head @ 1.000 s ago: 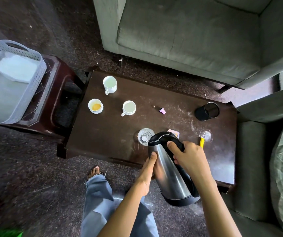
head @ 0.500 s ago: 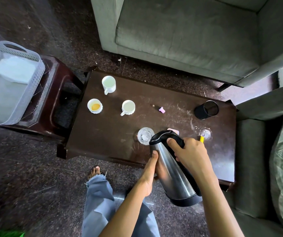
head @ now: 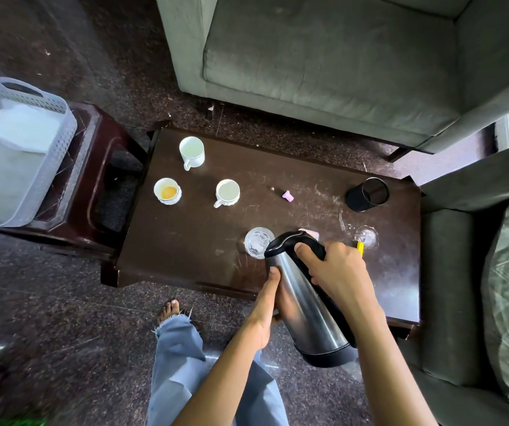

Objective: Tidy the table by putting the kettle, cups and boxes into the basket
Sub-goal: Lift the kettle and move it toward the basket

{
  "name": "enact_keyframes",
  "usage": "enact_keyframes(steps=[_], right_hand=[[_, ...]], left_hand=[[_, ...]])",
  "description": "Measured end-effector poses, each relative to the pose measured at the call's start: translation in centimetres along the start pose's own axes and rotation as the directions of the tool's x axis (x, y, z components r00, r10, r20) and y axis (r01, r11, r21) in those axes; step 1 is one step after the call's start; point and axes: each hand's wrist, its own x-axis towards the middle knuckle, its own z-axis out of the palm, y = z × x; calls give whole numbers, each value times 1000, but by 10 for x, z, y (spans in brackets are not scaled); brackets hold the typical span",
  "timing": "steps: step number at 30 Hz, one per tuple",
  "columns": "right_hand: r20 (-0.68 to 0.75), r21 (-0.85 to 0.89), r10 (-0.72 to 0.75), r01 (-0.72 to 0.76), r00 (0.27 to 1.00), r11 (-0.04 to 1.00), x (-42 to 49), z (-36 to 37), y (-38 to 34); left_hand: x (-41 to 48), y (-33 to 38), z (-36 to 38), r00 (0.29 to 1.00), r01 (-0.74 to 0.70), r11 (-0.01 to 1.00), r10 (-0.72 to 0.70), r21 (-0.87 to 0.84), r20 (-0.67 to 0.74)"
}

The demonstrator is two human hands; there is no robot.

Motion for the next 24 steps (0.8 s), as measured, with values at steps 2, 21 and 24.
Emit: enact_keyframes(steps=[2, 21, 24], right_hand=[[0, -1, -2, 2, 1000, 1000, 0, 1, 0], [-49, -30, -31, 29, 998, 999, 4, 11, -3], [-65, -29, -24, 22, 998, 999, 4, 13, -4]], left_hand=[[-1, 1, 0, 1000, 0, 1000, 0, -2, 1], [-6, 3, -5, 1000, 2, 1000, -2, 4, 7], [-4, 2, -6, 1000, 2, 1000, -2, 18, 7]])
